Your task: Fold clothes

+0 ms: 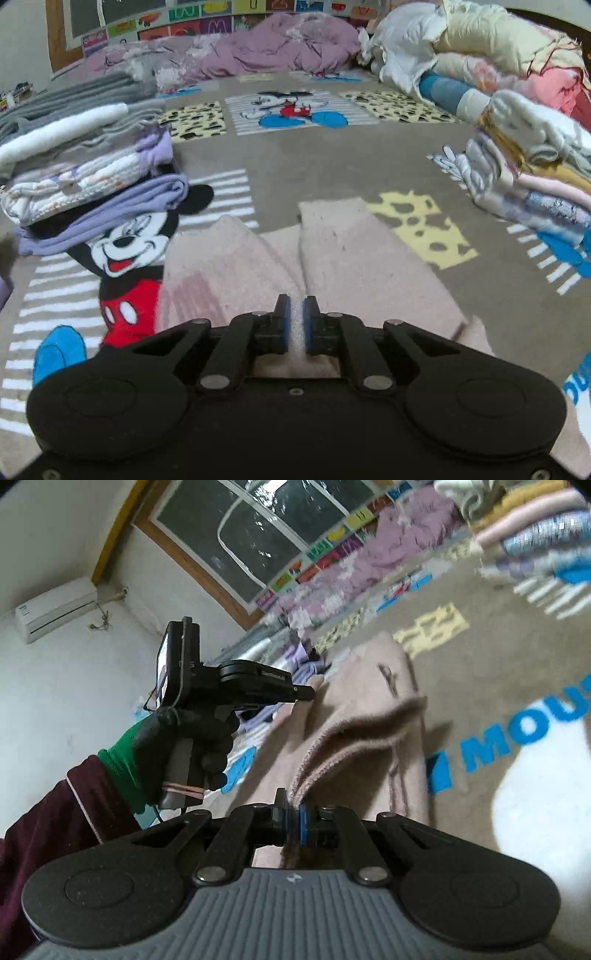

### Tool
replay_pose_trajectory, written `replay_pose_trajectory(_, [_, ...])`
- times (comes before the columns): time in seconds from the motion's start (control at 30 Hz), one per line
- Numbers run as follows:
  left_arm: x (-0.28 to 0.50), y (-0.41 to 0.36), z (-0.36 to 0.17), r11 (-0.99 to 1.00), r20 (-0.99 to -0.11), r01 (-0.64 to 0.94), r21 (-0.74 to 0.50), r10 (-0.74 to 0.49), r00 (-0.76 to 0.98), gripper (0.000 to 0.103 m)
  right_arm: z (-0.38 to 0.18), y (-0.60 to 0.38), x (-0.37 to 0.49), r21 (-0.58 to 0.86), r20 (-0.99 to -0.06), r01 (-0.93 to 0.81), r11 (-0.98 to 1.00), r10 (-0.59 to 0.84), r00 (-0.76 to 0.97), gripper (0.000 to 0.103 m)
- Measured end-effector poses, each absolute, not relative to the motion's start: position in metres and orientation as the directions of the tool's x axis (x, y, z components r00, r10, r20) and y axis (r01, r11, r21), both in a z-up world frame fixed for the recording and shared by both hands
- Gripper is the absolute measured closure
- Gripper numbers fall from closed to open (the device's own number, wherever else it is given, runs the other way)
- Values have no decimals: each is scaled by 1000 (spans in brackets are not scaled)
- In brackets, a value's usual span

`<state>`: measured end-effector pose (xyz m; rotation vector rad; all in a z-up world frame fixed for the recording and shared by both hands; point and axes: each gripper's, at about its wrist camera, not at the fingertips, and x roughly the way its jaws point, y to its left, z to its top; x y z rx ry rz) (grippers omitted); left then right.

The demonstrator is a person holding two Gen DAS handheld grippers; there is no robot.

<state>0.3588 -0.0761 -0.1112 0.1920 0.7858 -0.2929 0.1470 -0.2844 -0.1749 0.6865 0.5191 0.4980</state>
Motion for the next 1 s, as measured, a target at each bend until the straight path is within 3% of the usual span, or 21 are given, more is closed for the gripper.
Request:
replay_pose_trajectory(0.07, [363, -80, -123, 939, -740, 336, 76, -172, 650, 93, -178, -283, 148, 692, -304, -241, 681, 578, 757, 95])
replay_pose_trajectory(0.13, [355, -72, -115, 945, -718, 323, 49, -192, 669, 77, -186, -281, 158, 699, -352, -198, 687, 572, 741, 95])
replay_pose_trajectory(0.17, [351, -67, -110, 948, -706, 316, 33, -202, 679, 74, -185, -282, 159, 699, -350, -196, 688, 569, 744, 95])
replay_pose_trajectory(0.43, [247, -7, -75, 936, -588, 345, -64, -315, 745, 73, -183, -280, 159, 686, -353, -198, 700, 558, 751, 95])
replay_pose_trajectory(0.7, [159, 13, -108, 881, -602, 459, -112, -428, 674, 74, -184, -284, 155, 682, -339, -201, 703, 548, 765, 92])
replay_pose_trajectory(0.8, [156, 6, -139, 881, -653, 468, -70, -395, 646, 74, -183, -282, 153, 651, -346, -214, 728, 536, 770, 92])
replay_pose_trajectory(1.0, [112, 13, -106, 865, -556, 497, -72, -449, 700, 74, -182, -280, 148, 610, -339, -236, 756, 518, 785, 90])
